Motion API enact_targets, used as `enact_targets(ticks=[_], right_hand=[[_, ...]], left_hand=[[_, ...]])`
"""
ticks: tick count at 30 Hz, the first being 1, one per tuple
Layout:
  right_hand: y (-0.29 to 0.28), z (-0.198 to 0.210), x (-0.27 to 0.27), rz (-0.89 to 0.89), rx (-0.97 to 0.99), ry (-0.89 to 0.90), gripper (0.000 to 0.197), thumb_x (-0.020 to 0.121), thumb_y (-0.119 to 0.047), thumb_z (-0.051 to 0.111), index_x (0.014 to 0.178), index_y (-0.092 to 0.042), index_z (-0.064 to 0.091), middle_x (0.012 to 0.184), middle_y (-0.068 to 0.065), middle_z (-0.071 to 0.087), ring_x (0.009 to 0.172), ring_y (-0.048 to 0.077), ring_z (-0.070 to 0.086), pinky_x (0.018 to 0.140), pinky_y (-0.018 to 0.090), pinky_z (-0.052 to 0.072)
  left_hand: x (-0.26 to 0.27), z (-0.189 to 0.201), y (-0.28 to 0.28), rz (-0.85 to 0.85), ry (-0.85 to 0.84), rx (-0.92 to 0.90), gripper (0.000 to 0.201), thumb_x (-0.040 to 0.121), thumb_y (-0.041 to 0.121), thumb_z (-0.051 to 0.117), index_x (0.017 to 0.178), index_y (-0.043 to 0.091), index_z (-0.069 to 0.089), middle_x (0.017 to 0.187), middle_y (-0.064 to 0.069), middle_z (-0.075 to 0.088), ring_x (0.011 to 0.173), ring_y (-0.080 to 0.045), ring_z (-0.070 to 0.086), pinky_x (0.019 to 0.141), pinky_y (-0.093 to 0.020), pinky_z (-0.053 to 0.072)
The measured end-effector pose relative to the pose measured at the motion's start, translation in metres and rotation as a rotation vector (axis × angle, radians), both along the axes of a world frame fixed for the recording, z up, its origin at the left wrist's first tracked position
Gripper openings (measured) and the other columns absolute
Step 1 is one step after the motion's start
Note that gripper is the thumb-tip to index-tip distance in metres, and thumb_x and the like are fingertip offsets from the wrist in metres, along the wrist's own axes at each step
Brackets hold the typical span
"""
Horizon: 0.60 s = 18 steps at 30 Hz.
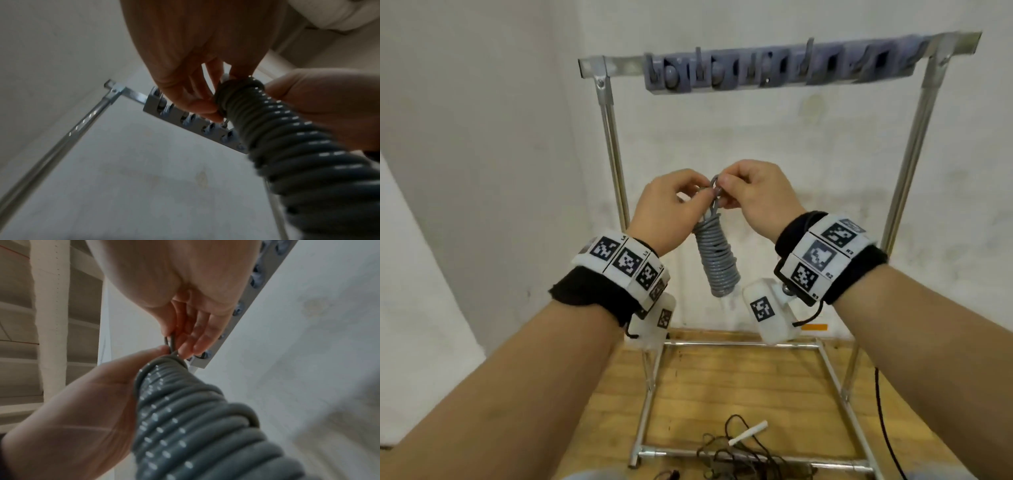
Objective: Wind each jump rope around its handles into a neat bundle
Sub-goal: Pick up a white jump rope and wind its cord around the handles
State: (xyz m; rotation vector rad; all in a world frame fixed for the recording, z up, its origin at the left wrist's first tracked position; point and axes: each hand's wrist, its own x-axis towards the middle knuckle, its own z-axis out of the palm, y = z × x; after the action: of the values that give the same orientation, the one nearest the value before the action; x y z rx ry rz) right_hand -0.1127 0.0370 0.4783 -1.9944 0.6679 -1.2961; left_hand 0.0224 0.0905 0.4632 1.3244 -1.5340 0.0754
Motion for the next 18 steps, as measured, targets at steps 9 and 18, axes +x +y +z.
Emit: enact_targets(ticks=[9,18], right_hand=[[-0.030,0.065,0.057,0.083,-0.041,-0.055,0.014,0.091,-0.005,0.055,0.081,-0.012,0.061,0.073,-0.002,0.062,0.064,0.008,0.060,0.063,0.020,0.052],[-0.069,0.136,0.111,0.108,0.056,-0.185,0.022,0.084,-0.001,0.065,0.068,-0.016,0.059,0.067,0.003,0.064,0.059,0.012,0.062,0.059,0.020,0.053]], left_hand=[[0.047,0.070,-0.032,0.195,-0.077,-0.161,0.012,0.084,0.023,0.061,0.072,0.025,0.064,0.070,0.014,0.063,0.062,-0.006,0.060,0.063,-0.027,0.048],[0.092,0.131,-0.074,0.177,0.135,-0.280,0.019,0.083,0.020,0.063,0.067,0.028,0.069,0.062,0.016,0.064,0.058,0.005,0.056,0.058,-0.011,0.042]])
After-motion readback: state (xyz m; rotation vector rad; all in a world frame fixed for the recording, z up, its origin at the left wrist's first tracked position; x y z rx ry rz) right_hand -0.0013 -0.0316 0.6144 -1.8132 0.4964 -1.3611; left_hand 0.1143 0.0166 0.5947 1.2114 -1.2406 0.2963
